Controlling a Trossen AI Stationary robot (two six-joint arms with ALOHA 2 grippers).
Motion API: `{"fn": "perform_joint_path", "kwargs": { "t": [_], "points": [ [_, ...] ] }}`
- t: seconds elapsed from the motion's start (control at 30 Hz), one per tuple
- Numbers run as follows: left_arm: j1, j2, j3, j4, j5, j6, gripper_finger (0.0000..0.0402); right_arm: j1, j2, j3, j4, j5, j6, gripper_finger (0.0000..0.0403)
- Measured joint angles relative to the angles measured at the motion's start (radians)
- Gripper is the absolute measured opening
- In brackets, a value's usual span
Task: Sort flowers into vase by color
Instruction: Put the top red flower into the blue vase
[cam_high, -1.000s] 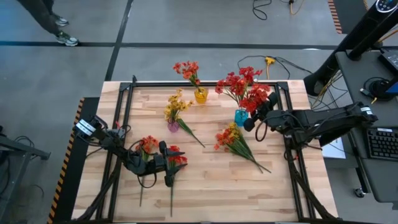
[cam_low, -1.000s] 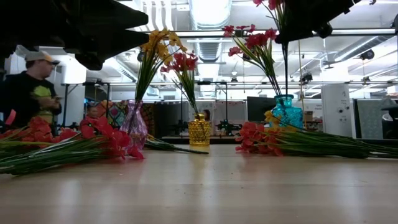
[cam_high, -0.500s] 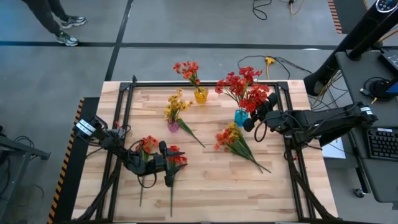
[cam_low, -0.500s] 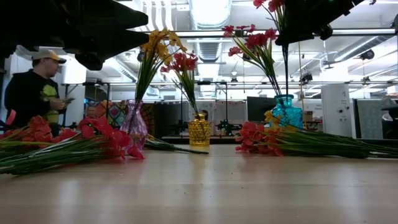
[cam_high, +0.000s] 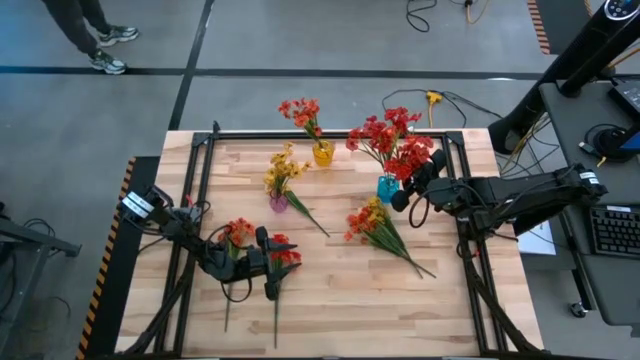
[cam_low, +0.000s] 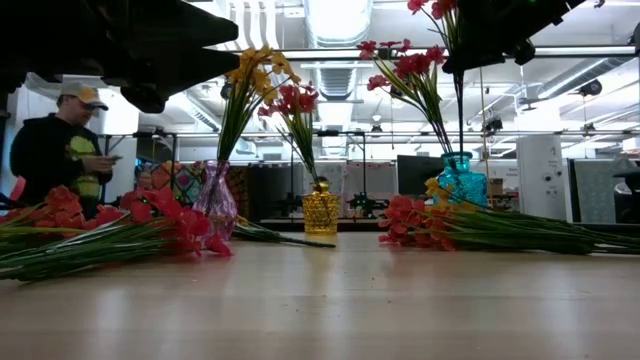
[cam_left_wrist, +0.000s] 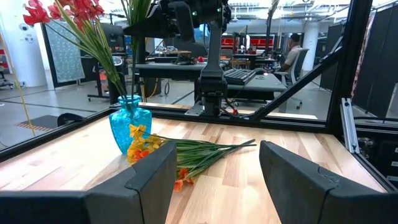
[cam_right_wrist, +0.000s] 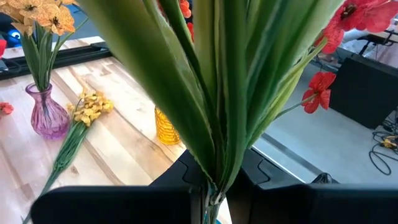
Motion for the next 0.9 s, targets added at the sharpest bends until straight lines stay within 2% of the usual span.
{"fn": "perform_joint_path", "kwargs": {
  "t": [0.3,0.63,0.9],
  "points": [
    [0.000,0.000,0.000,0.000,0.000,0.000,0.0212,0.000,0.000,0.000,0.000,0.000,-0.001,0.0036],
    [0.000,0.000,0.000,0.000,0.000,0.000,0.0212,0.000,0.000,-0.001,-0.004,0.000,-0.003,0.0138],
    [0.000,0.000,0.000,0.000,0.000,0.000,0.0212,0.000,-0.002,-0.002,-0.010,0.000,-0.005,0.0193]
  ]
}}
